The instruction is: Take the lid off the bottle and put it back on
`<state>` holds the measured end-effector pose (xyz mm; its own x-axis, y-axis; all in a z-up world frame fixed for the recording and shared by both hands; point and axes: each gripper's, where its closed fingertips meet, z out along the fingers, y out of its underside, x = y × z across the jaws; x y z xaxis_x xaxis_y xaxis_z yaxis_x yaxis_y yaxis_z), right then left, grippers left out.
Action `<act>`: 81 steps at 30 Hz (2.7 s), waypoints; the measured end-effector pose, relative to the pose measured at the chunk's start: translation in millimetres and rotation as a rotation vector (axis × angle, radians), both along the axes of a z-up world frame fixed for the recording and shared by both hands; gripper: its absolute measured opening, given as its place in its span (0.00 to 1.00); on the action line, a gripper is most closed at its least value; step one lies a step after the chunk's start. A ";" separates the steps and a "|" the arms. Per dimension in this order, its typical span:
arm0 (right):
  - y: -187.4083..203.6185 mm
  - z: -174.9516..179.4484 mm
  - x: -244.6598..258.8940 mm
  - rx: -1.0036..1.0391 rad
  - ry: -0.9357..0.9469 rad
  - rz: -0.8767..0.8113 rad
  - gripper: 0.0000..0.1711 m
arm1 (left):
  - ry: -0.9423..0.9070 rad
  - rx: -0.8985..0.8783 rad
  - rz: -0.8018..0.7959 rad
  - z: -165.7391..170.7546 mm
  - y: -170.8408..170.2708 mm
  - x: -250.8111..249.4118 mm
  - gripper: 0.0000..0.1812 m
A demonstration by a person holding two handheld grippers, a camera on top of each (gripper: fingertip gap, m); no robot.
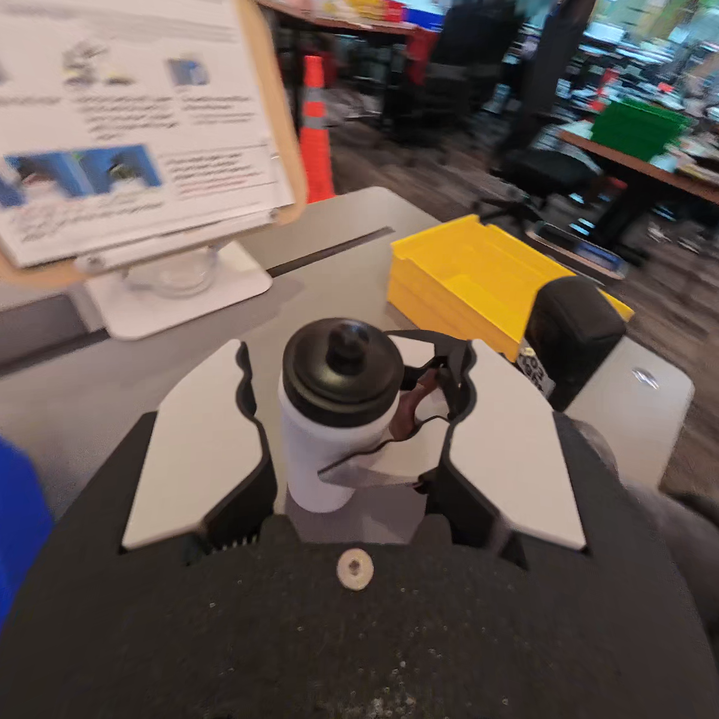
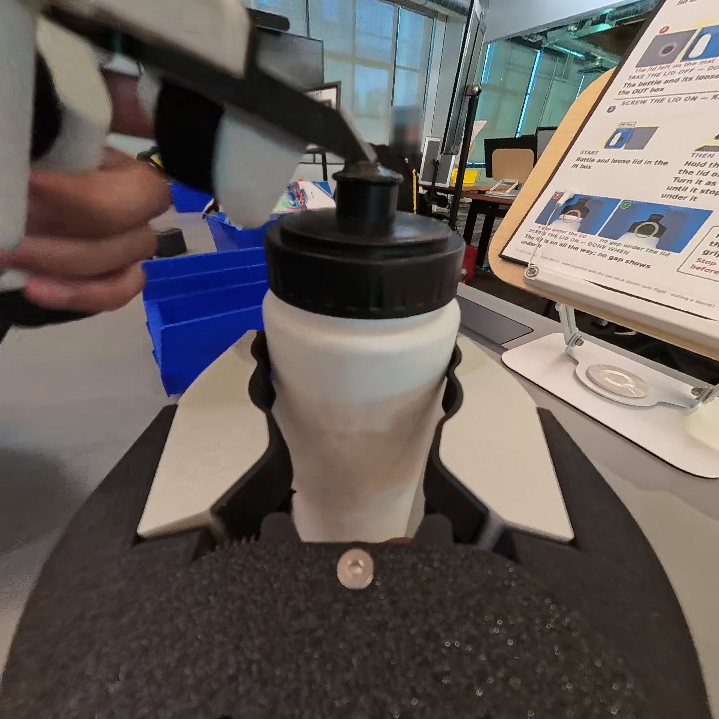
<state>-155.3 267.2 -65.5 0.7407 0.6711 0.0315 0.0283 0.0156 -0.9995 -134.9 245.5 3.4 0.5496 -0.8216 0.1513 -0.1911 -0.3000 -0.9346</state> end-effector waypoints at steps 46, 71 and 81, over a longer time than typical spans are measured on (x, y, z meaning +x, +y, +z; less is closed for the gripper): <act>1.9 -1.3 7.4 -0.047 -0.028 -0.029 0.50 | 0.406 0.030 -1.020 -31.5 9.1 -20.6 0.31; 4.2 -0.8 7.4 -0.019 -0.015 -0.061 0.50 | 0.238 -0.094 0.135 -40.2 16.3 14.9 0.42; 0.7 -0.5 3.0 -0.015 -0.032 -0.032 0.50 | 0.348 -0.038 -0.328 -42.1 4.9 8.4 0.42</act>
